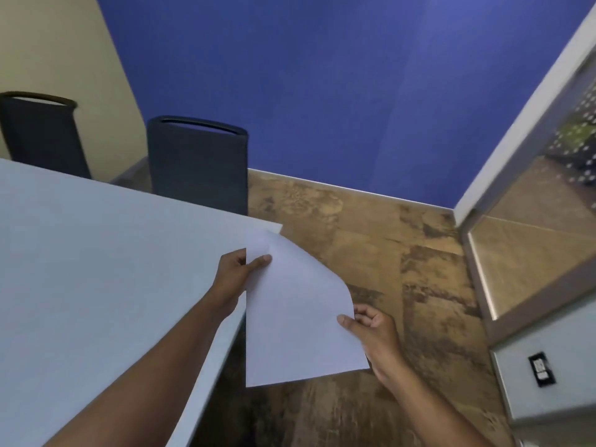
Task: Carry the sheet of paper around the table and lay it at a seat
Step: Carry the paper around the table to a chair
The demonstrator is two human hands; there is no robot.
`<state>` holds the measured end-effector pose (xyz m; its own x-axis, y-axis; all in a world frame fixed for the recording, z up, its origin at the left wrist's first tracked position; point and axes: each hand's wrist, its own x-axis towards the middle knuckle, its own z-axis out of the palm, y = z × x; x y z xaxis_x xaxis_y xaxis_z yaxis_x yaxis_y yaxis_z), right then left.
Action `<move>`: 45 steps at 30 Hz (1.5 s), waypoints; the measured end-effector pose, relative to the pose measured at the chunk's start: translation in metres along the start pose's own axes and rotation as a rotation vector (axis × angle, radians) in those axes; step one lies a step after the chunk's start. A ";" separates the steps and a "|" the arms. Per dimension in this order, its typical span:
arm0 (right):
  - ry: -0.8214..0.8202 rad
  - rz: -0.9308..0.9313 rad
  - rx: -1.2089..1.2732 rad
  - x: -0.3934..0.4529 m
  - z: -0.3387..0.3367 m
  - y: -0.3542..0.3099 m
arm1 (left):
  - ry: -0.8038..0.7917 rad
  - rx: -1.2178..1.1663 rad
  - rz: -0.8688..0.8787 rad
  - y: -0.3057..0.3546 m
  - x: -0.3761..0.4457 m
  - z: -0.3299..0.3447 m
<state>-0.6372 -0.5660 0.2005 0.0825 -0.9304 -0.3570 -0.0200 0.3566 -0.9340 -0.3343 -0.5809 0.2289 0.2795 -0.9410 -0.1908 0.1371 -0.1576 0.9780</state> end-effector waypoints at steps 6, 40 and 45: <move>-0.003 0.008 0.028 0.052 -0.046 -0.021 | -0.154 -0.152 -0.103 0.015 0.062 0.060; -0.226 0.025 -0.073 0.666 0.007 -0.255 | 0.224 -0.146 0.000 0.130 0.664 0.134; -0.364 0.027 -0.118 0.751 0.036 -0.304 | 0.330 -0.158 0.044 0.159 0.719 0.114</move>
<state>-0.5333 -1.3697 0.2166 0.4288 -0.8225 -0.3738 -0.1398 0.3483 -0.9269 -0.2203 -1.3162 0.2566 0.5764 -0.7944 -0.1914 0.2561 -0.0469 0.9655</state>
